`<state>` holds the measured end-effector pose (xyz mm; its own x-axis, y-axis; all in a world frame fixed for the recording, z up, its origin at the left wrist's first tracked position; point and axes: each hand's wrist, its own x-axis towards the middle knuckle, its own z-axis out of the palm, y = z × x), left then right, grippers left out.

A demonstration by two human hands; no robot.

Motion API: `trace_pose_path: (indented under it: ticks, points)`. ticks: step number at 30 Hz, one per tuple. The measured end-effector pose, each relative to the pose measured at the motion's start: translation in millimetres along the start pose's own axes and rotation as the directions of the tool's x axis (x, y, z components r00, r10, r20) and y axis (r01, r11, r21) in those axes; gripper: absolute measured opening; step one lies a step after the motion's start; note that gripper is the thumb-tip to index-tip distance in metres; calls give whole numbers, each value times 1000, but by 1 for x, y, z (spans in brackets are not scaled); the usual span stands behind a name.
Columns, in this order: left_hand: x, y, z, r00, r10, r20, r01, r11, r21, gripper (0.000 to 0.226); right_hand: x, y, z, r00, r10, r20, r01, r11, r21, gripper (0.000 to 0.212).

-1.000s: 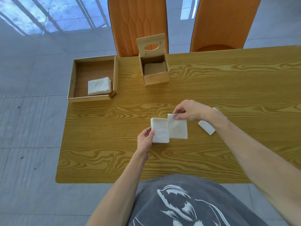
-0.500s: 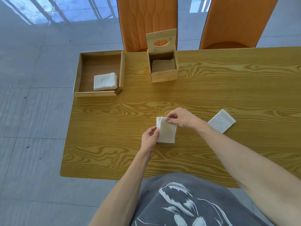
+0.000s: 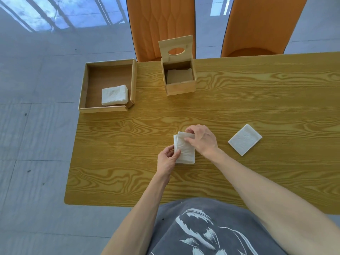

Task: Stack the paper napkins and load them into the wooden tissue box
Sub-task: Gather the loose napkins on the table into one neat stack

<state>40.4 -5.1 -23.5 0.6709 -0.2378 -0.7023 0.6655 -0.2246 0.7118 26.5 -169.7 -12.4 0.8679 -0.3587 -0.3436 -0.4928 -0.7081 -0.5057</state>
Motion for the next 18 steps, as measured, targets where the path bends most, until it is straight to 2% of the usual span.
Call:
trace_pose_path:
  ticks: [3,6,13,18]
  points:
    - [-1,0,1,1000,7,-10,-7,1000,13,37,-5,13,-9,997,36,-61,-35,999,12,36]
    - [-1,0,2,1000,6,-14,-6,1000,17,38,-11,38,-27,984,127,-127,-128,992,4,33]
    - [-2,0,4,1000,22,-10,-21,999,49,43,-27,102,-69,880,357,-313,-379,925,-11,32]
    - [-1,-1,4,999,26,-20,-25,998,53,46,-38,128,-78,822,496,-279,-535,841,-81,49]
